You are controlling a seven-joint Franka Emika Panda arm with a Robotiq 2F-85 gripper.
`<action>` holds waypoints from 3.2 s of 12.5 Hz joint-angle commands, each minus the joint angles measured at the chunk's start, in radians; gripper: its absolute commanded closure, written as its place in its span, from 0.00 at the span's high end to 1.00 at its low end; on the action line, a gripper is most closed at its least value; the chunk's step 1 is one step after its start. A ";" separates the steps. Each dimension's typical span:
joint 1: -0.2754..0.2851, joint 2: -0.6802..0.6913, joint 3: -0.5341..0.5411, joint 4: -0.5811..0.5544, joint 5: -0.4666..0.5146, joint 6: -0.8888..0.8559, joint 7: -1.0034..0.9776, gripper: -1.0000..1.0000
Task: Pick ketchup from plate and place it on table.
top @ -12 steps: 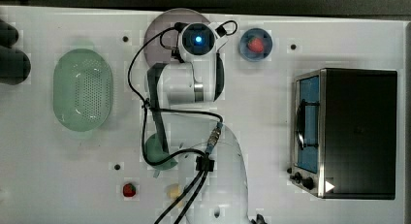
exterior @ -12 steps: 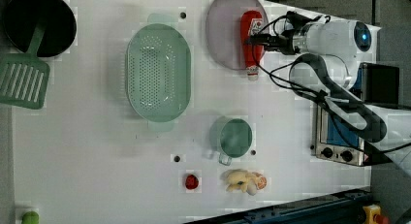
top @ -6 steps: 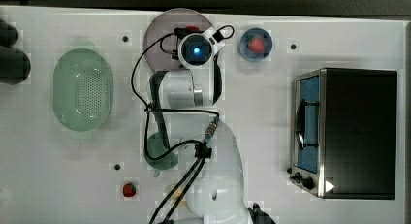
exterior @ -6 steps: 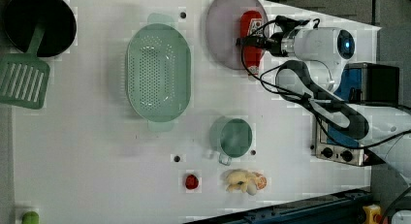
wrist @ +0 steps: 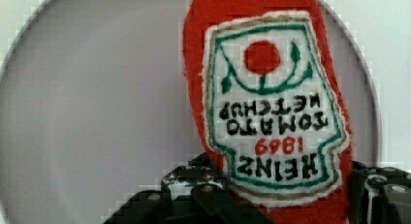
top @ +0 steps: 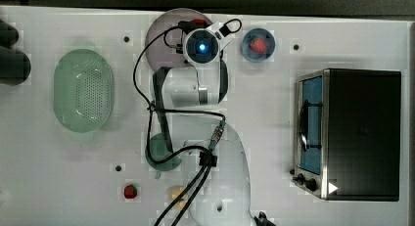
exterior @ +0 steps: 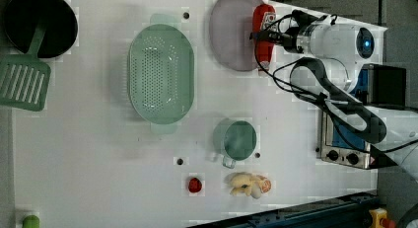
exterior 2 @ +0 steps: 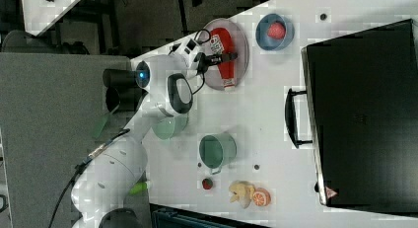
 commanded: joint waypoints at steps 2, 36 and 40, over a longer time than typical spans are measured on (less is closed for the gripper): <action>-0.005 -0.210 0.000 -0.026 0.002 -0.146 -0.026 0.61; -0.064 -0.723 -0.067 -0.515 0.074 -0.369 0.501 1.00; -0.066 -0.834 -0.069 -0.350 0.074 -0.731 0.601 1.00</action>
